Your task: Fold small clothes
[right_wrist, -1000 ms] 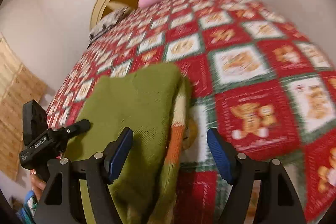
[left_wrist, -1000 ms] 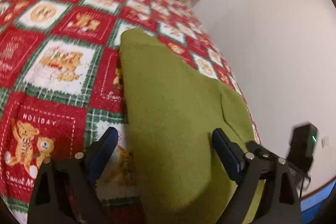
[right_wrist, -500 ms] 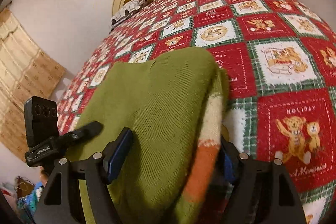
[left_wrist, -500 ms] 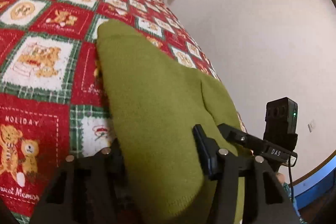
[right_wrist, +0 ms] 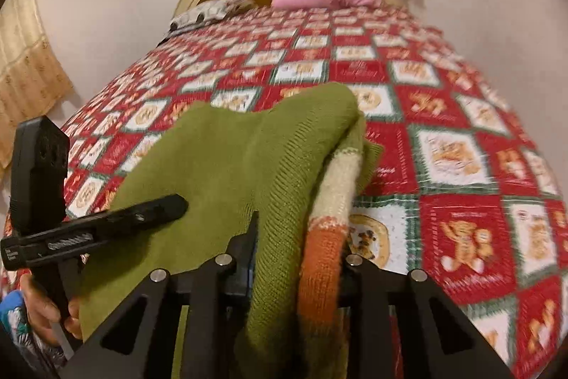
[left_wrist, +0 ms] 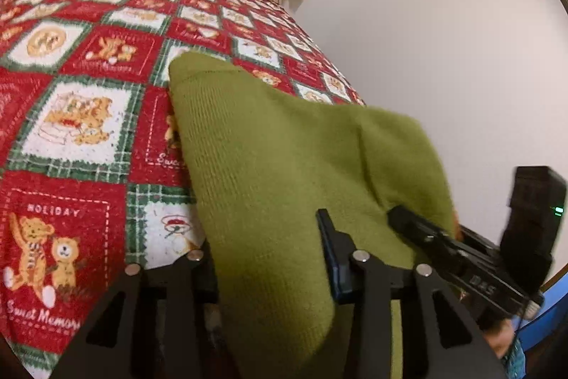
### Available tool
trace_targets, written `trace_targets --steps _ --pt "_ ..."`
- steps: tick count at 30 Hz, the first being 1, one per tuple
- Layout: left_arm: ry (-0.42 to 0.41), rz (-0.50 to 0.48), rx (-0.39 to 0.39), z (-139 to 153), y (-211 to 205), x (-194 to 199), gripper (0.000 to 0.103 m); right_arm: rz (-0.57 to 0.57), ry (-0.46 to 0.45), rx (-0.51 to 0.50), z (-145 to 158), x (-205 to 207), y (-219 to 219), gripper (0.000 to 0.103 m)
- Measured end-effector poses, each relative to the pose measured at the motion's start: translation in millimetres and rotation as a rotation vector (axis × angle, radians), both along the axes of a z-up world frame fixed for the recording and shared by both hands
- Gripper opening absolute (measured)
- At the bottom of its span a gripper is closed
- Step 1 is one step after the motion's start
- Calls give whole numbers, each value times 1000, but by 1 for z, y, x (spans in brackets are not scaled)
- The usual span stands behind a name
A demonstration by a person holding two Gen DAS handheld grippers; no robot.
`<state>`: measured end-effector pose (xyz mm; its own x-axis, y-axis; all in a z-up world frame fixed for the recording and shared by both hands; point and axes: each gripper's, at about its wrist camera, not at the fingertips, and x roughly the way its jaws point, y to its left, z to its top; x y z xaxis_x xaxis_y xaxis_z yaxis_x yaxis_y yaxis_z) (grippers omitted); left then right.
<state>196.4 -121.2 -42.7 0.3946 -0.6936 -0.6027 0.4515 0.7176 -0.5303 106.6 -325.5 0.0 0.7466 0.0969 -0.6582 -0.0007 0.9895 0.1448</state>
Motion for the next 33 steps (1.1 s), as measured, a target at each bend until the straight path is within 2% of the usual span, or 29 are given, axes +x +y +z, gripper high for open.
trace_targets --steps 7,15,25,33 --pt "-161 -41 20 56 7 -60 40 -72 -167 -91 55 -82 33 26" --pt "-229 -150 20 96 1 -127 40 -168 -261 -46 95 -188 43 26" --pt "-287 -342 22 120 -49 -210 39 -328 -290 -77 112 -310 17 26" --pt "-311 -442 38 126 -92 -265 39 -425 -290 -106 114 -377 -3 26"
